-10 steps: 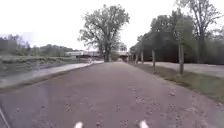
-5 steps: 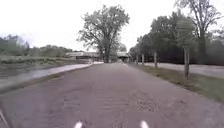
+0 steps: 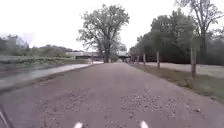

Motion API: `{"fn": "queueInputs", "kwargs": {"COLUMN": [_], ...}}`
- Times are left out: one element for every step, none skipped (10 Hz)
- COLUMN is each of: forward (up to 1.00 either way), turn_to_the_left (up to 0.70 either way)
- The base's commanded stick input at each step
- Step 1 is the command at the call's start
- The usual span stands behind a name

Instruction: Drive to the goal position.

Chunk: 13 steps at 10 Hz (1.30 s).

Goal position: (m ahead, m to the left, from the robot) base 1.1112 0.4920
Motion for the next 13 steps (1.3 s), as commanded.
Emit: {"fn": "queueInputs", "kwargs": {"forward": [0.70, 0.70, 0.70, 0.70, 0.70, 0.70, 0.70, 0.70, 0.70, 0.70, 0.70, 0.70, 0.70], "turn_to_the_left": [0.00, 0.00, 0.00, 0.00, 0.00, 0.00, 0.00, 0.00, 0.00, 0.00, 0.00, 0.00, 0.00]}}
